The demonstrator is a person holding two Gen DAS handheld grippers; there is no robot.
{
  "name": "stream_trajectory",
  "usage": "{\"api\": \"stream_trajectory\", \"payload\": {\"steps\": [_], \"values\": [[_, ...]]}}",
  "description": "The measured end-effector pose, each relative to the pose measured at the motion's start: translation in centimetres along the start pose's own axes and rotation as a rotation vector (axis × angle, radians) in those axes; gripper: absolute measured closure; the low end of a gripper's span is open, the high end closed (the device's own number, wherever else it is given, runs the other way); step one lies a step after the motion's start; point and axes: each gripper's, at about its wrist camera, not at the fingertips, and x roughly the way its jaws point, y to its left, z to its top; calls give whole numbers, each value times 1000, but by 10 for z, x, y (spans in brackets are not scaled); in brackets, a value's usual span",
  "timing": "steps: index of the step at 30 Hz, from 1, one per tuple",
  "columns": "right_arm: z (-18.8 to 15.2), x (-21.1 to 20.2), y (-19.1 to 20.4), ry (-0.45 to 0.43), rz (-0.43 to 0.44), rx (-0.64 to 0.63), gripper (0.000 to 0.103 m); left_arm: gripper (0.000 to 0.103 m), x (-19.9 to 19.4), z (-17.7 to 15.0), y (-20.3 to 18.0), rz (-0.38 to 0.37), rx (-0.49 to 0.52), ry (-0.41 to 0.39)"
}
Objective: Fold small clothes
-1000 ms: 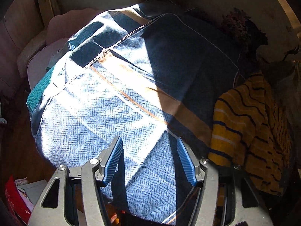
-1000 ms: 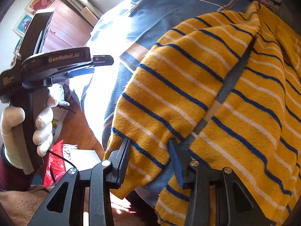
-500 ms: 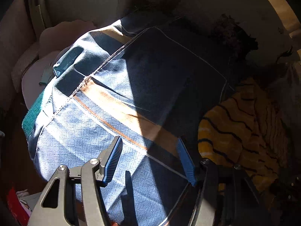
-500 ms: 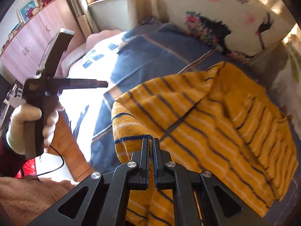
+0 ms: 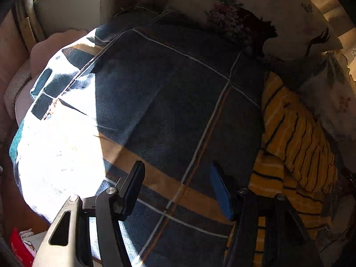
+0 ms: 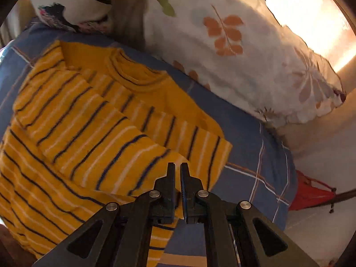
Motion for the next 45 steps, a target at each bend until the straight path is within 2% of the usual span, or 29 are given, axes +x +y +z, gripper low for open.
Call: {"api": "stream_trajectory", "payload": {"steps": [2,5,9,14,15,17,18,19,20,21,26,28,30,32,34,37,38,39,40,42,45], "values": [[0,-3,-14,-52,135,84,94,44,-4,-3,-15,20,17,-13],[22,-14,-6,-161,256,129,63,44,-5,-7,-34,36,29,-17],[72,-13,45,-214,456,78,61,44,-7,-17,-52,22,28,-15],[135,0,143,-227,561,-68,61,44,-11,-32,-59,18,30,-11],[147,5,161,-222,553,-86,53,44,-13,-37,-56,22,27,-11],[164,20,191,-194,527,-117,48,44,-12,-41,-45,30,14,-11],[172,31,203,-155,521,-135,68,44,-13,-44,-38,36,7,-9],[181,43,214,-100,520,-152,94,44,-13,-47,-32,42,-2,-7],[189,53,224,-62,510,-161,100,44,-14,-50,-26,49,-11,-5],[195,55,231,-69,486,-161,100,44,-14,-51,-17,55,-19,-4],[213,54,256,-160,341,-181,102,44,-14,-54,4,83,-29,5],[203,39,243,-206,342,-121,100,44,-15,-51,7,75,-28,6],[185,25,217,-232,412,-44,91,44,-15,-44,4,67,-9,-1],[152,16,179,-232,488,49,84,44,-12,-34,-4,49,18,-5],[123,12,146,-220,520,126,83,44,-8,-25,-18,19,61,-6],[67,14,74,-191,569,297,82,44,-3,-12,-51,-34,147,-11],[45,12,48,-197,563,373,74,44,-2,-8,-64,-49,180,-16],[29,12,28,-206,538,425,62,44,-1,-4,-78,-67,219,-23],[16,10,18,-214,496,461,57,44,0,0,-92,-80,255,-31],[-17,8,-10,-219,391,533,53,44,6,8,-123,-90,335,-51],[-52,20,-38,-175,359,629,53,44,24,18,-165,-102,455,-86]]}}
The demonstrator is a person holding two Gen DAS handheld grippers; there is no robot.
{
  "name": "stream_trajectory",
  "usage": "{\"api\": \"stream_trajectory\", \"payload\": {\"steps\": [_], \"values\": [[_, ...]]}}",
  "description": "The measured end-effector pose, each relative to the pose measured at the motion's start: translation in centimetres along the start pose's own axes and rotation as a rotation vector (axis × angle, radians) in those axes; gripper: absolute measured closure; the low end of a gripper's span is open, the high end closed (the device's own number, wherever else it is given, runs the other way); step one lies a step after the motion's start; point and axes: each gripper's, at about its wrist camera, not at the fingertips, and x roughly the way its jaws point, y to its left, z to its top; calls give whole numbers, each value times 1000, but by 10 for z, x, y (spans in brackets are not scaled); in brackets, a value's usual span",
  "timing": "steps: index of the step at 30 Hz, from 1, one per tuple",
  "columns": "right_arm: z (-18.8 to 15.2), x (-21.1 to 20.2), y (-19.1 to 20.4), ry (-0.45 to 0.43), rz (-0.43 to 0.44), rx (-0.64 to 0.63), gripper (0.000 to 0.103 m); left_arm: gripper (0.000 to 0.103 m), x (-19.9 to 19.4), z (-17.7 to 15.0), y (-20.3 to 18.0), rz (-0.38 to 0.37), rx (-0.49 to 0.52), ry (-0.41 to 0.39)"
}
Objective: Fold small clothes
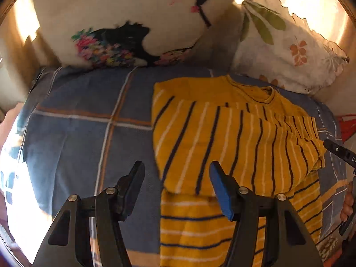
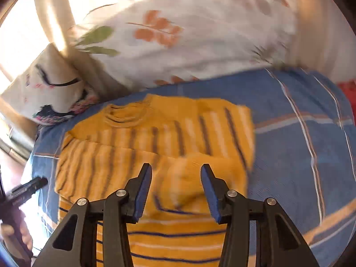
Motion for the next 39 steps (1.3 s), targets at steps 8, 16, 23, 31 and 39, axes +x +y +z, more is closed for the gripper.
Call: {"api": "stream_trajectory", "payload": {"steps": [8,16,23,31,39], "values": [[2,45,-28,86,88,77,69,43,79,26,-7,100,-14,91],[22,31,-52,45,24,141,92,21,84,21,-5,175,-48,58],[14,2,-38,-46,-90,49,91,22,63,16,14,152,-124,71],[37,42,46,34,129,-187,47,22,30,-2,16,110,-138,33],[25,120,117,236,108,-508,99,22,-1,-17,22,110,-127,15]]}}
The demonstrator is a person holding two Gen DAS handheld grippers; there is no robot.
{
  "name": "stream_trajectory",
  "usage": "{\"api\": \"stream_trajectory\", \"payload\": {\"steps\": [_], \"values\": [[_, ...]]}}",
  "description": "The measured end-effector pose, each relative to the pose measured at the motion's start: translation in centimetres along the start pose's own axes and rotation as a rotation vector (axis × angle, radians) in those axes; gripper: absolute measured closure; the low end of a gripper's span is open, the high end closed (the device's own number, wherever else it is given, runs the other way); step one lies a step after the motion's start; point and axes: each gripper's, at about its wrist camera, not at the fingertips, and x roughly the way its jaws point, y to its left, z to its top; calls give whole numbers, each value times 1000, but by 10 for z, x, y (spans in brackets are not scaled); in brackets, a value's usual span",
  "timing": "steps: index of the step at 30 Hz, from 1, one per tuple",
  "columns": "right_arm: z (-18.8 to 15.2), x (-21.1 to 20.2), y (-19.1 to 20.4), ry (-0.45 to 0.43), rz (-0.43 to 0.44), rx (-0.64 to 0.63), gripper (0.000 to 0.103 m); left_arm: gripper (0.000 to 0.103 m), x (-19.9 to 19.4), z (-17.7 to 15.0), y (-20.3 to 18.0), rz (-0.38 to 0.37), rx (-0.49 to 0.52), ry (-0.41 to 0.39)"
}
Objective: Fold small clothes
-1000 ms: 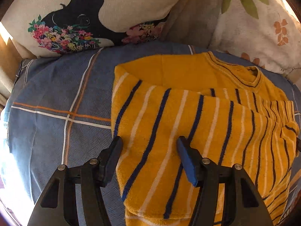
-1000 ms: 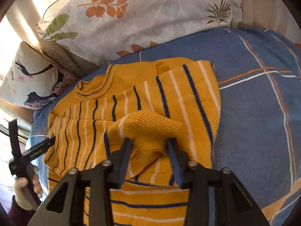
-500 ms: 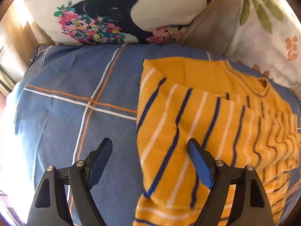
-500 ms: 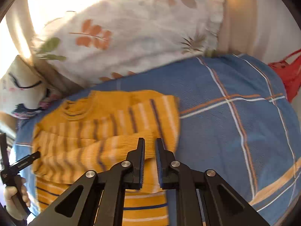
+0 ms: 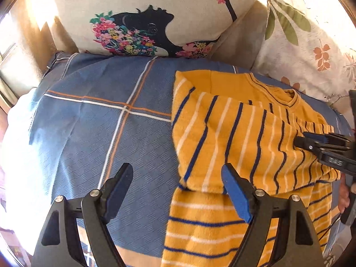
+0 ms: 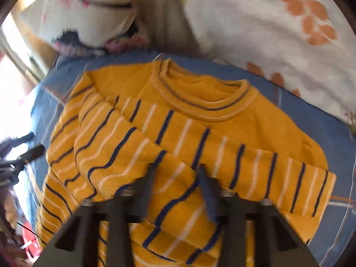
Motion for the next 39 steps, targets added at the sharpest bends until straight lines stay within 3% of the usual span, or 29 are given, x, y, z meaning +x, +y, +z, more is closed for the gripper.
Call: {"api": "stream_trajectory", "payload": {"steps": [5,9,12,14,19,22,23,27,34,39], "values": [[12,-1,2,-23,-83,16,99,22,-14,-7,25,1,-24,-12],[25,6,2,-39,-275,81,99,22,-4,-13,38,-41,-52,44],[13,-23,11,-123,-176,163,99,22,1,-18,39,-113,-48,79],[-8,-33,19,-123,-89,217,98,22,6,-21,34,-154,-18,98],[-73,-29,18,-55,-66,341,98,44,24,-34,25,-257,41,193],[-120,-38,3,-34,-32,495,97,45,20,-44,20,-249,91,185],[-134,-43,-1,-26,-37,532,91,45,18,-48,20,-250,103,187],[-188,-62,-11,-12,-13,635,91,45,7,-69,26,-260,102,189],[-252,-88,-10,16,13,618,87,45,-18,-114,37,-248,44,174],[-295,-108,-13,2,102,607,87,45,-42,-155,45,-268,-46,200]]}}
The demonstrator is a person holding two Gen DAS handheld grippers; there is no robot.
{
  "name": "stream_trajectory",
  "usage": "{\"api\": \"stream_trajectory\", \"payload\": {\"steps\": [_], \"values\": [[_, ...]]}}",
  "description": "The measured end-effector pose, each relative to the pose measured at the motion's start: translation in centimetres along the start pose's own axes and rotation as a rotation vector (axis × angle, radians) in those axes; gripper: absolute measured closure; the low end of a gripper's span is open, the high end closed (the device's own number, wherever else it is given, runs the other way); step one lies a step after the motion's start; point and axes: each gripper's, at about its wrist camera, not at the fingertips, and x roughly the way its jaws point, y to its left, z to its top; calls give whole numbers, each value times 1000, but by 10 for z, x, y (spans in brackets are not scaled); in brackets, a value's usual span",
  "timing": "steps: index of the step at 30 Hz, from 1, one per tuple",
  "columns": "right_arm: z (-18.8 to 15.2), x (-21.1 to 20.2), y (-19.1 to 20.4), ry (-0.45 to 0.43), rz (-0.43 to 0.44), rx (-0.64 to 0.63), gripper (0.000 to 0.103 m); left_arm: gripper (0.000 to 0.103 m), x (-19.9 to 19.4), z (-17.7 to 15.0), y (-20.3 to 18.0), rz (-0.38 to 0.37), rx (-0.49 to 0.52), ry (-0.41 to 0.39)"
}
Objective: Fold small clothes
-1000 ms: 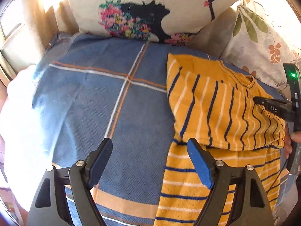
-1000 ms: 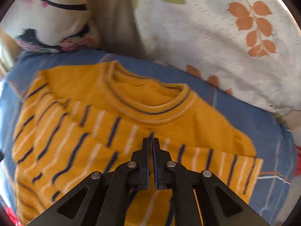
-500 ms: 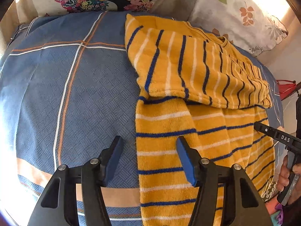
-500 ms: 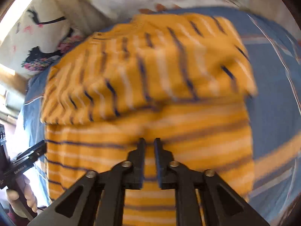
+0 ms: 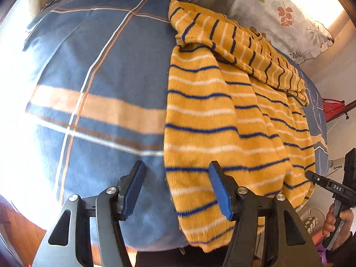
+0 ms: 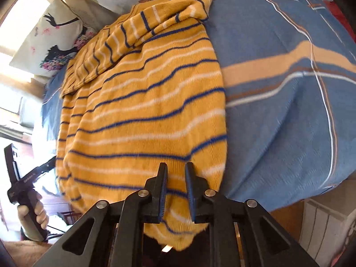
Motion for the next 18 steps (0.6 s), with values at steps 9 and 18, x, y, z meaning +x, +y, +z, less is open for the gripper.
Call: {"api": "stream_trajectory", "payload": {"steps": [9,18], "values": [[-47,-9,-14,95,65,-114,52,45,-8,-76,-9,-54,-18,33],[-54,22,-18,162,146,-109,50,35,29,-94,-18,-169,-53,70]]}}
